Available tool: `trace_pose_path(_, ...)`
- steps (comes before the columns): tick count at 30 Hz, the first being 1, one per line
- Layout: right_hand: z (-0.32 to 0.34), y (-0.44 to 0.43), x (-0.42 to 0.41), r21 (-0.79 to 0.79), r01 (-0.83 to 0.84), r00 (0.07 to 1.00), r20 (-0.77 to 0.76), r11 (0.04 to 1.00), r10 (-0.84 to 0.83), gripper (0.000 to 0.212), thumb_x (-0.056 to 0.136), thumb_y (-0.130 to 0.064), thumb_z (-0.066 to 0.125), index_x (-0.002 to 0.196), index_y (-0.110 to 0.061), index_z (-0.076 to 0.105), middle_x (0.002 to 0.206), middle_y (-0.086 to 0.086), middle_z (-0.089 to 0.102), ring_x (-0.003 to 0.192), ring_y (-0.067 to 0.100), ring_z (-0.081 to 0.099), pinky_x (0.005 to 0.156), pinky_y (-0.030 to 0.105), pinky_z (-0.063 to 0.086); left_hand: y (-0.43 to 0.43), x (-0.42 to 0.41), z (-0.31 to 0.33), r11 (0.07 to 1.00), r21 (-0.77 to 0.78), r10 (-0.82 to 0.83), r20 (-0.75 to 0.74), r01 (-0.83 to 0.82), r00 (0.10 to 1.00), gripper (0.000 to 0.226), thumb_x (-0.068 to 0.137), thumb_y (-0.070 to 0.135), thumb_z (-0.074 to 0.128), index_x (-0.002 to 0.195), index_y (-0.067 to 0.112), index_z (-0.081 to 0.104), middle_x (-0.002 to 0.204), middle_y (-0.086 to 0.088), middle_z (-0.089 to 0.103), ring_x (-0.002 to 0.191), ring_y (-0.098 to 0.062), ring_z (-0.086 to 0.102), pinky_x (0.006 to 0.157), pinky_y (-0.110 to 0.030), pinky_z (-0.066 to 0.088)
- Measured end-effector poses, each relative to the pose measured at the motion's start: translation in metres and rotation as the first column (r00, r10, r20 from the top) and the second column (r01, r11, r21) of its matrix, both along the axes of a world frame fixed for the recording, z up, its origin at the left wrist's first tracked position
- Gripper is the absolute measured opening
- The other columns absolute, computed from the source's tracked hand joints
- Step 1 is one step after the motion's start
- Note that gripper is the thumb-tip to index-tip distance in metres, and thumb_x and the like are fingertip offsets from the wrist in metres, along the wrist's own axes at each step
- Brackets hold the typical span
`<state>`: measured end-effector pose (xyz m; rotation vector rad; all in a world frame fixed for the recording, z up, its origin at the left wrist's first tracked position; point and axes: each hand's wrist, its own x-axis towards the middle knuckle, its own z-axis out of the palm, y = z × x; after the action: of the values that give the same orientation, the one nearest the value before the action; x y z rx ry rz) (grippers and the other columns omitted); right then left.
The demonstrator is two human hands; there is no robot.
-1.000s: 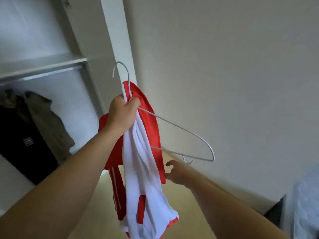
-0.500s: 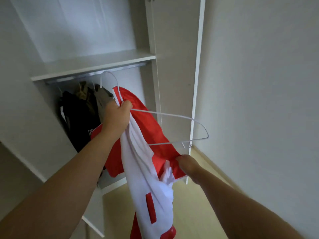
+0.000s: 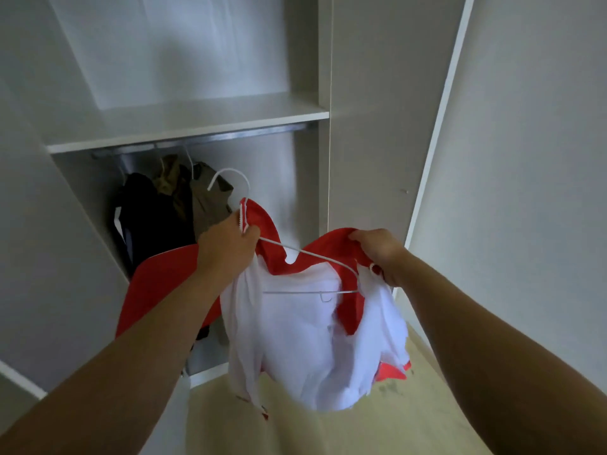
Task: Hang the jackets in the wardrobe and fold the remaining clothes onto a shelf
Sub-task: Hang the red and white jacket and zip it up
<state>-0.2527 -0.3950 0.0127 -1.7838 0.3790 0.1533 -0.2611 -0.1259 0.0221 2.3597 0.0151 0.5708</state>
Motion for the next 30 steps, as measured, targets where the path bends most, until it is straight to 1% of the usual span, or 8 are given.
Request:
trace_pose_path(4, 0.021, -0.007, 0.051, -0.028, -0.046, 0.997, 0.065, 0.999, 0.048, 0.027, 0.098, -0.029, 0.056, 0.082, -0.008, 0.062, 0.057, 0.005, 0.051, 0.037, 0.014, 0.046, 0.036, 0.017, 0.032, -0.026, 0.048, -0.002, 0.988, 0.151, 0.025, -0.040, -0.018, 0.999, 0.031, 0.103, 0.037, 0.050, 0.075, 0.022, 0.049, 0.072, -0.003, 0.062, 0.070, -0.024, 0.063, 0.083, -0.046, 0.055)
trace_pose_path(7, 0.028, -0.002, 0.086, -0.036, -0.082, 0.985, 0.149, 0.996, 0.087, 0.034, 0.100, -0.033, 0.054, 0.081, -0.010, 0.068, 0.077, 0.014, 0.068, 0.062, 0.024, 0.065, 0.063, 0.035, 0.056, -0.047, 0.079, -0.006, 0.981, 0.189, -0.021, -0.072, 0.034, 0.997, 0.032, 0.104, 0.042, 0.046, 0.083, 0.020, 0.054, 0.077, -0.004, 0.065, 0.075, -0.025, 0.066, 0.084, -0.049, 0.055)
trace_pose_path(9, 0.025, 0.003, 0.106, -0.163, -0.117, 0.957, 0.245, 0.980, 0.156, 0.039, 0.103, -0.035, 0.051, 0.082, -0.009, 0.071, 0.085, 0.016, 0.071, 0.073, 0.023, 0.066, 0.076, 0.036, 0.055, -0.061, 0.100, -0.009, 0.987, 0.122, -0.086, -0.122, 0.101, 0.989, 0.030, 0.104, 0.042, 0.048, 0.086, 0.021, 0.057, 0.079, -0.003, 0.066, 0.075, -0.023, 0.067, 0.084, -0.048, 0.057)
trace_pose_path(12, 0.010, 0.005, 0.136, -0.300, -0.089, 0.915, 0.352, 0.950, 0.196, 0.046, 0.105, -0.037, 0.047, 0.070, -0.011, 0.063, 0.062, 0.000, 0.060, 0.053, 0.005, 0.052, 0.056, 0.029, 0.041, -0.074, 0.138, -0.012, 0.980, -0.076, -0.197, -0.212, 0.185, 0.957, 0.024, 0.104, 0.041, 0.052, 0.098, 0.022, 0.064, 0.092, -0.001, 0.071, 0.087, -0.019, 0.069, 0.090, -0.045, 0.057)
trace_pose_path(16, -0.011, 0.008, 0.181, -0.464, -0.021, 0.905, 0.367, 0.886, 0.214, 0.041, 0.105, -0.037, 0.048, 0.069, -0.017, 0.054, 0.057, -0.008, 0.053, 0.055, 0.006, 0.051, 0.057, 0.025, 0.031, -0.074, 0.193, -0.027, 0.924, -0.244, -0.356, -0.260, 0.296, 0.897, 0.031, 0.102, 0.043, 0.056, 0.111, 0.017, 0.070, 0.106, -0.004, 0.073, 0.102, -0.020, 0.069, 0.099, -0.046, 0.053)
trace_pose_path(21, -0.036, 0.017, 0.235, -0.683, -0.019, 0.924, 0.267, 0.730, 0.275, 0.030, 0.102, -0.045, 0.048, 0.102, -0.020, 0.063, 0.095, 0.007, 0.072, 0.088, 0.031, 0.065, 0.071, 0.032, 0.044, -0.067, 0.276, -0.049, 0.898, -0.246, -0.416, -0.204, 0.364, 0.886, 0.036, 0.099, 0.047, 0.057, 0.105, 0.015, 0.071, 0.097, -0.003, 0.073, 0.096, -0.020, 0.069, 0.092, -0.040, 0.054)
trace_pose_path(26, -0.060, 0.054, 0.283, -0.838, 0.087, 0.924, 0.270, 0.540, 0.271, 0.030, 0.102, -0.049, 0.045, 0.103, -0.025, 0.063, 0.085, 0.005, 0.070, 0.077, 0.031, 0.066, 0.061, 0.030, 0.041, -0.050, 0.364, -0.068, 0.876, -0.177, -0.476, -0.169, 0.448, 0.863, 0.032, 0.098, 0.049, 0.058, 0.074, 0.028, 0.059, 0.071, 0.006, 0.065, 0.069, -0.001, 0.062, 0.063, -0.018, 0.042)
trace_pose_path(30, -0.059, 0.077, 0.325, -0.908, 0.091, 0.966, 0.179, 0.408, 0.184, 0.026, 0.104, -0.046, 0.043, 0.102, -0.024, 0.058, 0.077, 0.000, 0.063, 0.068, 0.028, 0.065, 0.062, 0.032, 0.052, -0.034, 0.418, -0.077, 0.823, -0.083, -0.568, -0.114, 0.562, 0.815, 0.026, 0.099, 0.040, 0.060, 0.087, 0.018, 0.066, 0.076, 0.001, 0.068, 0.073, -0.014, 0.063, 0.066, -0.021, 0.045)
